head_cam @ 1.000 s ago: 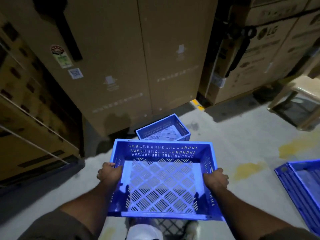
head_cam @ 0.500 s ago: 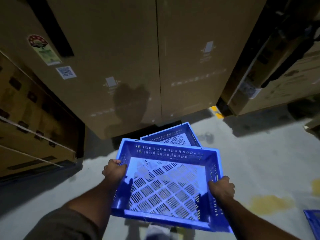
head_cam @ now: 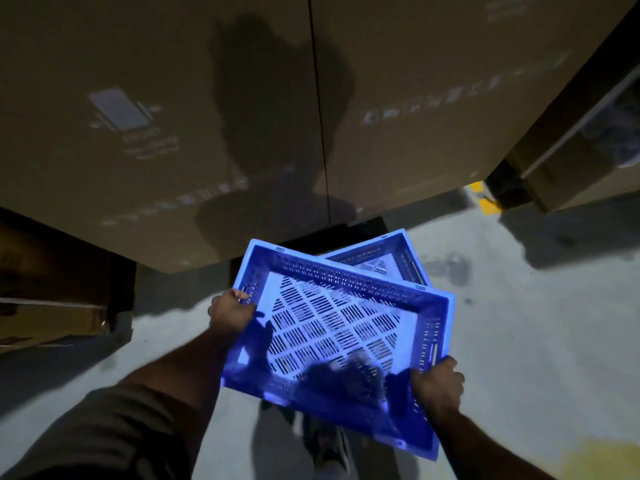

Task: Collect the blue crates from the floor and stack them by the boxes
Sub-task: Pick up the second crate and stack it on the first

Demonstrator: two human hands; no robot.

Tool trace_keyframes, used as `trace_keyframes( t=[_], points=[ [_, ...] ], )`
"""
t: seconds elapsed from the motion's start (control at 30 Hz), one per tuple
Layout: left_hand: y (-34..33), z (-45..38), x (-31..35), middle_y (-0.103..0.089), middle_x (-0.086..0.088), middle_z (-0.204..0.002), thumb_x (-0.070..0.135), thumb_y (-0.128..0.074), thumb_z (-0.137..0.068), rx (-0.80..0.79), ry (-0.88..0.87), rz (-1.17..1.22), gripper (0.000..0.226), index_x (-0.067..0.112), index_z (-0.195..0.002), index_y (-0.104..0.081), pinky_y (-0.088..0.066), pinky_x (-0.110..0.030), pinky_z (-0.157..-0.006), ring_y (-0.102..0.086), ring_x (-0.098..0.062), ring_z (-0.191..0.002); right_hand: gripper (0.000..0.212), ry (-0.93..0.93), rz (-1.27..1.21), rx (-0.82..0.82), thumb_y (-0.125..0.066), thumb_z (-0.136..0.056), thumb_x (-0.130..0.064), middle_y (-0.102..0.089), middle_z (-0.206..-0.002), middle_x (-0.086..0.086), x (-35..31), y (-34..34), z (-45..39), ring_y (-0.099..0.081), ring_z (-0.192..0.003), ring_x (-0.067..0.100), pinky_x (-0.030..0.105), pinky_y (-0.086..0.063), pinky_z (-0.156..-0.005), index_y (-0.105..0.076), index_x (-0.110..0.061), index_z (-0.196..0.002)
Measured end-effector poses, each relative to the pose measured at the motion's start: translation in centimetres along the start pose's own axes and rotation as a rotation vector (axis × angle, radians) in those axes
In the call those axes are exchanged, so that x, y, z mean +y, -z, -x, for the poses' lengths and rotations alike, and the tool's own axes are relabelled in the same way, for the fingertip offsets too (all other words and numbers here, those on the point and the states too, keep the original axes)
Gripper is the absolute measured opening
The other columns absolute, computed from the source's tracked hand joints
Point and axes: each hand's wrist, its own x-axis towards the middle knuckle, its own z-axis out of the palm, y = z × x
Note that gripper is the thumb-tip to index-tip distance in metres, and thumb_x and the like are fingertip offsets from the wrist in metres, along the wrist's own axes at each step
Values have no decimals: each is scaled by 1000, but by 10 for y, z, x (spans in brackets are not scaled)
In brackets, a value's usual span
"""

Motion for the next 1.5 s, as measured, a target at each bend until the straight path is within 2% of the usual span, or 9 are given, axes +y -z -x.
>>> trace_keyframes(
  t=[0.23,0.4,0.57,0.7,0.77,0.93,1.1,1.27,1.5],
  points=[
    [-53,-78,-9,-71,-10,-106,37,-72,-55,-30,-34,60,31,24,-81,-62,-52,-40,-94,-66,-31,-103,71,192,11,48,-67,-79,-13,-45,-117,31,-28,-34,-74,-46,-110,48,52,-42,-93,-33,-2,-139],
    [-74,-39,-14,-49,-19,-135,33,-75,-72,123,-340,-276,57,11,-122,-58,-41,-48,-104,-47,-38,-124,65,277,99,110,-50,-90,-11,-39,-127,27,-38,-37,-88,-41,-116,47,53,-41,-96,-22,-6,-148],
    [-127,72,-48,-65,-2,-116,59,-59,-83,-227,-662,-277,55,18,-119,-61,-49,-30,-91,-59,-23,-109,62,384,211,175,-44,-94,-9,-39,-129,22,-41,-30,-101,-45,-117,42,47,-45,-91,-20,-10,-150],
    [-167,120,-52,-67,-6,-99,28,-63,-85,-319,-583,-89,26,9,-103,-65,-56,-33,-77,-62,-30,-96,67,530,267,126,-46,-89,-7,-39,-128,23,-48,-22,-129,-42,-119,42,49,-44,-98,-20,-8,-151],
    [-184,123,-53,-60,4,-82,30,-59,-82,-205,-594,-258,13,21,-86,-66,-48,-42,-71,-56,-25,-85,68,652,246,85,-41,-82,-15,-42,-132,25,-52,-18,-133,-42,-121,43,49,-39,-104,-28,-3,-148],
    [-207,114,-40,-64,11,-86,23,-50,-75,-91,-600,-624,27,34,-96,-63,-44,-37,-68,-63,-18,-86,62,1111,178,3,-46,-80,-22,-40,-142,34,-30,-33,-131,-39,-132,46,44,-28,-114,-48,8,-133],
    [-202,109,-35,-67,8,-94,43,-64,-82,-45,-494,-641,22,33,-101,-59,-45,-36,-74,-64,-19,-94,41,1533,375,101,-57,-78,-47,-67,-90,10,21,-61,-130,-65,-86,29,54,-33,-100,-62,-10,-96],
    [-200,111,-35,-67,1,-88,56,-52,-88,14,-530,-635,30,26,-93,-52,-44,-35,-73,-67,-22,-86,12,1537,424,301,-71,-75,-11,-53,-69,4,12,-68,-130,-54,-67,28,50,-40,-102,-60,-16,-76],
    [-183,94,-53,-65,-2,-88,56,-53,-88,46,-475,-563,33,23,-90,-49,-50,-36,-72,-66,-28,-87,12,1460,631,170,-72,-75,-24,-58,-70,4,-33,-94,-112,-56,-71,27,41,-33,-88,-61,-19,-76]
  ],
)
